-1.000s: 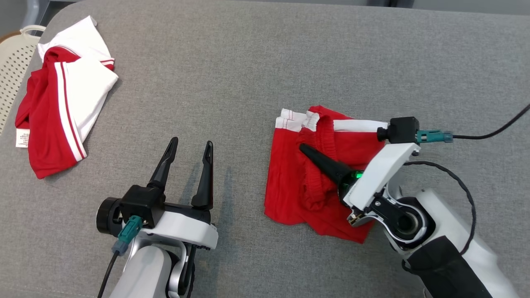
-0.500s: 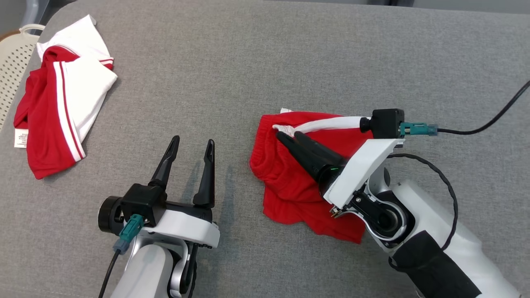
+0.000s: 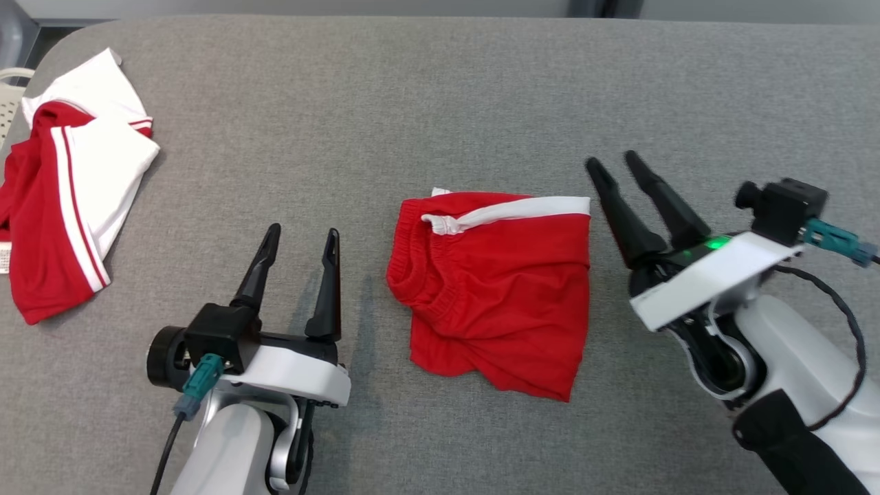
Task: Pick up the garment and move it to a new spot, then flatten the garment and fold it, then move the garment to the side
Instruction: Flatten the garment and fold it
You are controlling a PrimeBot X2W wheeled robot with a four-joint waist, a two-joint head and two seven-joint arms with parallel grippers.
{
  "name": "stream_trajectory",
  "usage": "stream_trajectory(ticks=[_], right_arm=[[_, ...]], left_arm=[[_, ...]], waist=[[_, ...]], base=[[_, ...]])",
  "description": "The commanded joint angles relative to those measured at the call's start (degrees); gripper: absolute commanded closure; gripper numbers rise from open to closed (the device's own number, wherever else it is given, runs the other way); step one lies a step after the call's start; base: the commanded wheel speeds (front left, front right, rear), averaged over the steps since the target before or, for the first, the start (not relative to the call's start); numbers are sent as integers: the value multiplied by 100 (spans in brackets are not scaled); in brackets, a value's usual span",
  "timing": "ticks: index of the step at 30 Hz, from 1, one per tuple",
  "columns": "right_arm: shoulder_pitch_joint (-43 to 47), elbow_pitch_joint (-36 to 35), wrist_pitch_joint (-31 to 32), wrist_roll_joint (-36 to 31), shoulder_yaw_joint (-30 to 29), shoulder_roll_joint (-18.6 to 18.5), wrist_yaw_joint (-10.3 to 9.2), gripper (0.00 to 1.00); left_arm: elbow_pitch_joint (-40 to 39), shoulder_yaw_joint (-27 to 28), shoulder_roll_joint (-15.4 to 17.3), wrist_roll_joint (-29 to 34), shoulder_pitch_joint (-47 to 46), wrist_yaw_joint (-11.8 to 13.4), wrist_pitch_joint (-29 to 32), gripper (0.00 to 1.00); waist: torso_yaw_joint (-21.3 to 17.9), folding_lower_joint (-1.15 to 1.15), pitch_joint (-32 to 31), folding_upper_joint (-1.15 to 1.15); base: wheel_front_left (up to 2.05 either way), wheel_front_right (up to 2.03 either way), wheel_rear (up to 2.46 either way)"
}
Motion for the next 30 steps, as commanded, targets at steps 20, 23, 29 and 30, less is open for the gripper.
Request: stream_trajectory(ticks=[20, 23, 29, 30], right_arm=[[2560, -1279, -170, -3256, -3183, 419, 14, 0], [2838, -1407, -170, -3578, -3307, 532, 14, 0], [3293, -1488, -170, -3892, -3403, 629, 14, 0], [3358, -1474, -170, -3951, -3422, 625, 13, 0]], left_arm=[[-244, 488, 395, -147, 454, 113, -17, 0], [-339, 515, 431, -177, 665, 159, 21, 0], [-591, 569, 514, -254, 1188, 227, 85, 0], [-633, 576, 524, -255, 1278, 247, 109, 0]], waist=[[-545, 0, -567, 0], [-595, 0, -758, 0], [-653, 0, -1140, 0], [-657, 0, -1200, 0]], base=[[0, 0, 0], [0, 0, 0], [0, 0, 0], [0, 0, 0]])
